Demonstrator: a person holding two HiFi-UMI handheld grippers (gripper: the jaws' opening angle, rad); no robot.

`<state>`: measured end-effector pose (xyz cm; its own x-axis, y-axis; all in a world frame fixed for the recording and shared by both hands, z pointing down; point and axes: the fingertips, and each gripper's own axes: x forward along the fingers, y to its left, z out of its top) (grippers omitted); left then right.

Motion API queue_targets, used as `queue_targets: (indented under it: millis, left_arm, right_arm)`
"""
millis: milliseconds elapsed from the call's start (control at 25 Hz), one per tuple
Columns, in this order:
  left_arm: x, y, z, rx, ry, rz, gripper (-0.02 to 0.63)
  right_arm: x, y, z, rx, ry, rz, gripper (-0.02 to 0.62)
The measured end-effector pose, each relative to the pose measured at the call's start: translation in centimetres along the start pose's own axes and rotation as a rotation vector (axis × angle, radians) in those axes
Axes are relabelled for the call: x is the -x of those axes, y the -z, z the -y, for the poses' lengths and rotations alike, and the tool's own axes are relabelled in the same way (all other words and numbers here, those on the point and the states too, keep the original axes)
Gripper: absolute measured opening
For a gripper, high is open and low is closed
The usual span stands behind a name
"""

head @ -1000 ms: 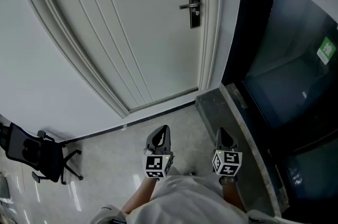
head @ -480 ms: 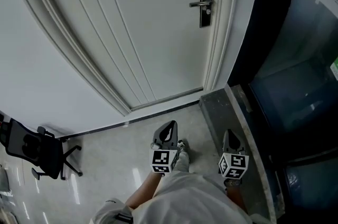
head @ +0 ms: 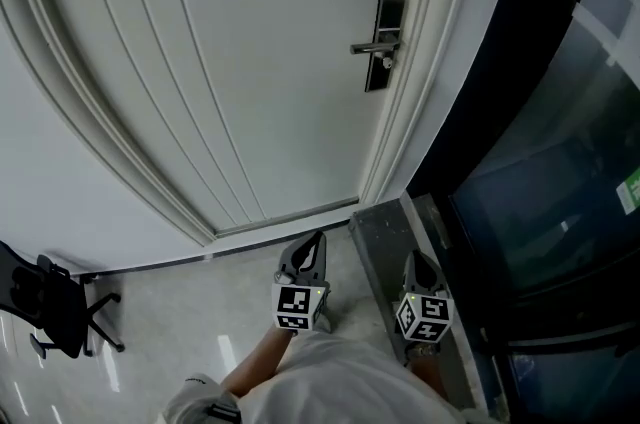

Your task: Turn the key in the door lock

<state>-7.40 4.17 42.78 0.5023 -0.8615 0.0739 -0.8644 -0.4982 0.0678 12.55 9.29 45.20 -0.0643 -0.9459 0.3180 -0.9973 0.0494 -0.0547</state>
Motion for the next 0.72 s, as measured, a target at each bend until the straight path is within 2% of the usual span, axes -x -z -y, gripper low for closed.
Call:
queue_targets:
  millis: [440,720]
  left_arm:
    - [-9.3,-1.9,-5.8,0.013,0.017,0.016,0.009]
    - [-12.4,-1.9,-9.2,-0.009,0.008,-0.005,0.009]
  right_arm:
    - [-9.8,-3.9,0.0,0.030,0.012,-0.002,0.002]
    - [-14.3,-2.9,-1.0,0.018,-0.004,-0.067,0.002]
